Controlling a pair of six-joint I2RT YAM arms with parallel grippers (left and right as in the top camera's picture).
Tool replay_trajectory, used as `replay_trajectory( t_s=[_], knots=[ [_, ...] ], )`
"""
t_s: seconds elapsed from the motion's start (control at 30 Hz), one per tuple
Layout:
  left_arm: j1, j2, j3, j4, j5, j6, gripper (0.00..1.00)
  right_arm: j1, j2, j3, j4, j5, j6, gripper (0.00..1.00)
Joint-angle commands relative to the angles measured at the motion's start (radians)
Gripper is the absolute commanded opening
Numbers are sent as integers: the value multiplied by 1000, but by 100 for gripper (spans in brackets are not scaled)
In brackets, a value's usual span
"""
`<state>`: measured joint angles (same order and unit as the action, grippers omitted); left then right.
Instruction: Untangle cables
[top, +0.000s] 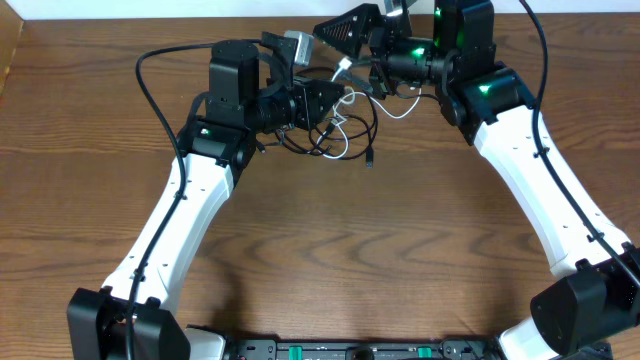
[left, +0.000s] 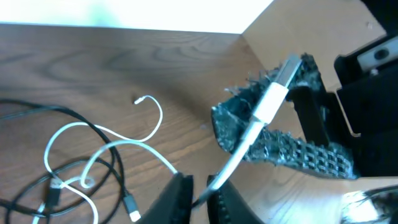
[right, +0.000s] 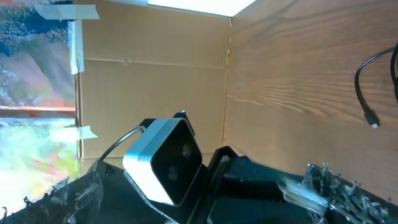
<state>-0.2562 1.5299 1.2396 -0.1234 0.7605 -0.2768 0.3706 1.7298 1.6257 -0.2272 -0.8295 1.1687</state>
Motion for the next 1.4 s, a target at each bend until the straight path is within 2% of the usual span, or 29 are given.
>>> replay_trajectory(
  t_s=[0.0,0.33,0.47,0.57,0.6,0.63,0.67,0.7,0.73,0.8,0.93,1.1,1.2,1.37],
  knots=[
    [0,6,10,4,13,14,8,-5,-3,3,-18,5,-62,99],
    [5,6,10,58,-1,13,7,-19,-3,3,-263,287,-171,99],
    [4,6,10,18,-110,13,7,-54,-3,3,-328,381,-172,99],
    [4,6,10,-35,-192,13,8,-86,-3,3,-342,375,-172,99],
    [4,6,10,-47,-206,13,17,-95,-3,3,-341,364,-172,99],
    [4,6,10,-58,-214,14,32,-102,-3,3,-340,349,-171,99],
    [4,6,10,-64,-217,14,57,-106,-3,3,-338,343,-171,99],
    [4,6,10,-71,-224,14,79,-109,-3,3,-338,340,-172,99],
    [4,6,10,-73,-228,14,86,-110,-3,3,-339,341,-172,99],
    [4,6,10,-74,-231,14,91,-111,-3,3,-341,343,-179,99],
    [4,6,10,-74,-259,14,93,-111,-3,3,-371,442,-235,99],
    [4,6,10,-84,-420,10,93,-107,-3,3,-499,806,-246,99],
    [4,6,10,-97,-473,10,93,-101,-1,2,-568,957,-246,99],
    [4,37,10,-121,-520,-11,93,-100,23,0,-622,1002,-250,99]
  ],
)
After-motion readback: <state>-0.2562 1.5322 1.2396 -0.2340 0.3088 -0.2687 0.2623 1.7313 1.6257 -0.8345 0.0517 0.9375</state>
